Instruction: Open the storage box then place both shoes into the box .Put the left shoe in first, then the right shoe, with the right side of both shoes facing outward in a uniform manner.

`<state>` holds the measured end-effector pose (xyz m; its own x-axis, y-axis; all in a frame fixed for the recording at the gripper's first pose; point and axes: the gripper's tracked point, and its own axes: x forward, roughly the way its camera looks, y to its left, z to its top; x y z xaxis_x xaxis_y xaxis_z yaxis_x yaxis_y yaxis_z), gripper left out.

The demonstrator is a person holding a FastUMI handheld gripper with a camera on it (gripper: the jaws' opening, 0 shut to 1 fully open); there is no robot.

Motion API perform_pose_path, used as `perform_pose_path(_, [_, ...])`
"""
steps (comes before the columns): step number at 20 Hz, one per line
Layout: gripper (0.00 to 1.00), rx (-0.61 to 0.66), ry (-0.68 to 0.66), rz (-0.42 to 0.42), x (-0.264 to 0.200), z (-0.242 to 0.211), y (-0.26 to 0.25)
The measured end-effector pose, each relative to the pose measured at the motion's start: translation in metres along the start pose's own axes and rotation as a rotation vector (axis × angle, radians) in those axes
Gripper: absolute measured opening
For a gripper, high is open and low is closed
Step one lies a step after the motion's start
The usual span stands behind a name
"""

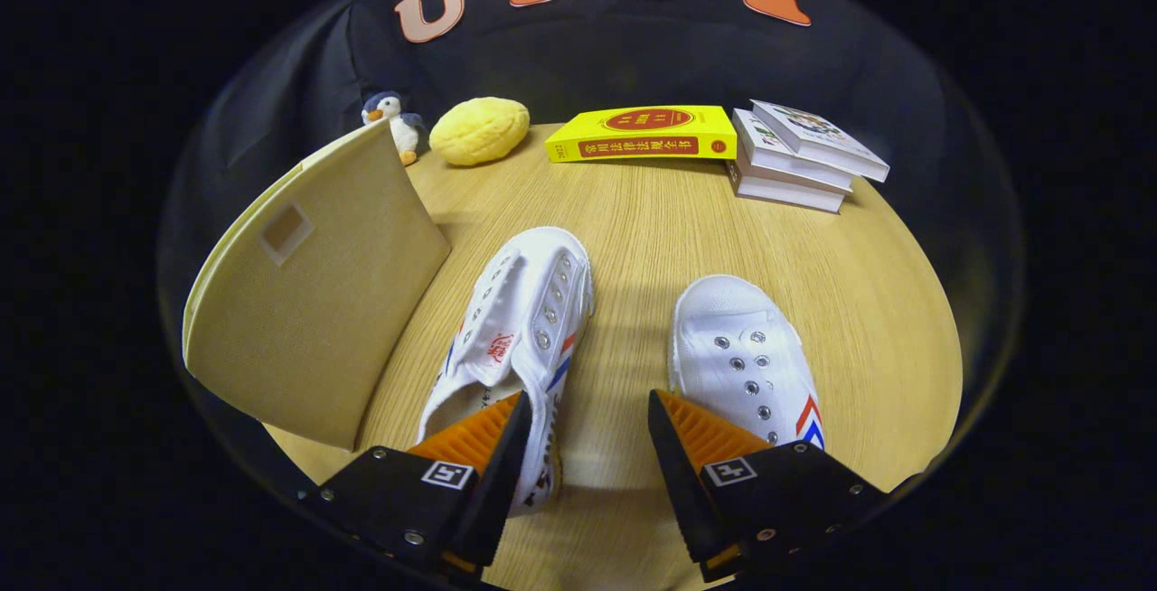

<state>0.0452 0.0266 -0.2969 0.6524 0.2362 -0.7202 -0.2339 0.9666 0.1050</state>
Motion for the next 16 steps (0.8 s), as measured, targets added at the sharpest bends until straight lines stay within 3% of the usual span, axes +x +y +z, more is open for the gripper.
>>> perform_pose_path(2, [0.72,0.016,-0.035,0.009,0.008,0.012,0.002])
perform_pose_path(4, [0.61,0.037,-0.070,0.033,0.018,0.025,0.010])
perform_pose_path(6, [0.40,0.045,-0.063,0.060,0.031,0.026,0.019])
perform_pose_path(9, [0.01,0.099,-0.092,0.011,0.035,0.031,0.009])
perform_pose_path(13, [0.00,0.228,-0.100,0.056,0.029,0.043,0.013])
perform_pose_path(16, [0.00,0.206,-0.145,0.021,0.012,0.054,0.009])
